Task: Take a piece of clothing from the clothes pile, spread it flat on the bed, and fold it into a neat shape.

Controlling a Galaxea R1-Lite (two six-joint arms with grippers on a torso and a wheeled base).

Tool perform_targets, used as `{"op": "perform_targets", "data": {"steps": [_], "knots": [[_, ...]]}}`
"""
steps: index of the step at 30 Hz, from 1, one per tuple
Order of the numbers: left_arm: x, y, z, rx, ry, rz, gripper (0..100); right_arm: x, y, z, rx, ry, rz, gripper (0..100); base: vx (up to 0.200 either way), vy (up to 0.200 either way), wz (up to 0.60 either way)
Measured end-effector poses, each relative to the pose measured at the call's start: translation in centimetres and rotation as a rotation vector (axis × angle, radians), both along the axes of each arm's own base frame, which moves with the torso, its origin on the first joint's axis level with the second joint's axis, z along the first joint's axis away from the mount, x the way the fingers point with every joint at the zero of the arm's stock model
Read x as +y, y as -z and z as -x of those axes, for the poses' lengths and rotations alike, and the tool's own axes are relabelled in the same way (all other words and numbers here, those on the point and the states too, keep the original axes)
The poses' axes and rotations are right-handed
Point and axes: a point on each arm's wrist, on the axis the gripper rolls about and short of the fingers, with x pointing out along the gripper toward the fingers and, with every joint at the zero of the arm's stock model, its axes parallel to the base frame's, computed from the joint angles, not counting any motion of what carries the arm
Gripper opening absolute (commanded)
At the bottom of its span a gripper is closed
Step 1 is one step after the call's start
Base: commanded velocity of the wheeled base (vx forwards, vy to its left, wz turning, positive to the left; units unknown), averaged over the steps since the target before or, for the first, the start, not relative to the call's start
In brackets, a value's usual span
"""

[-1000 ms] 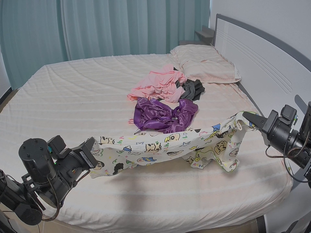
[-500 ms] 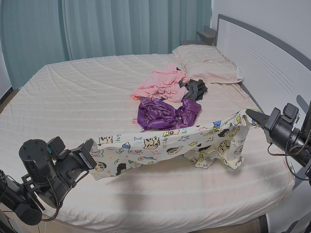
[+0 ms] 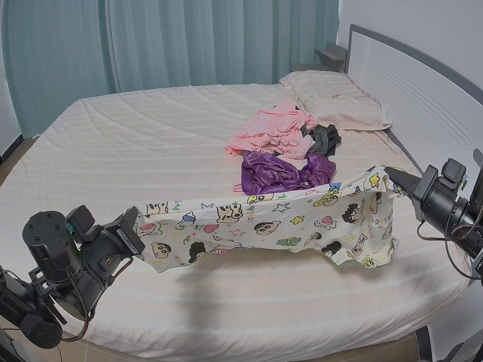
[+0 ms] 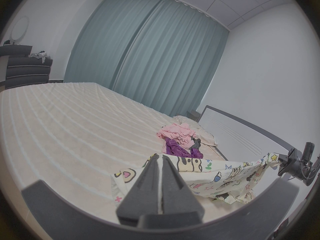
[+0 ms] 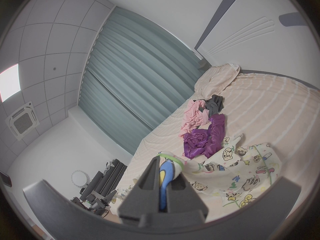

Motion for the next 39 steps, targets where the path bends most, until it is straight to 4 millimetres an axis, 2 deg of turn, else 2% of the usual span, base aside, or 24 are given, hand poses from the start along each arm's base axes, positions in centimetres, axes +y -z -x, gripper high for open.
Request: {"op": "perform_targets", "data": {"steps": [9, 39], "knots": [[0.23, -0.63, 0.37, -0.028, 0.001, -0.005, 0, -0.01, -0.12, 0.02, -0.009, 0.001, -0.002, 0, 0.000, 0.200, 0.00], [0.13, -0.93, 0.73, -0.040, 0.013, 0.001, 0, -0.24, -0.39, -0.06, -0.037, 0.014, -0.013, 0, 0.000, 0.200, 0.00]]}}
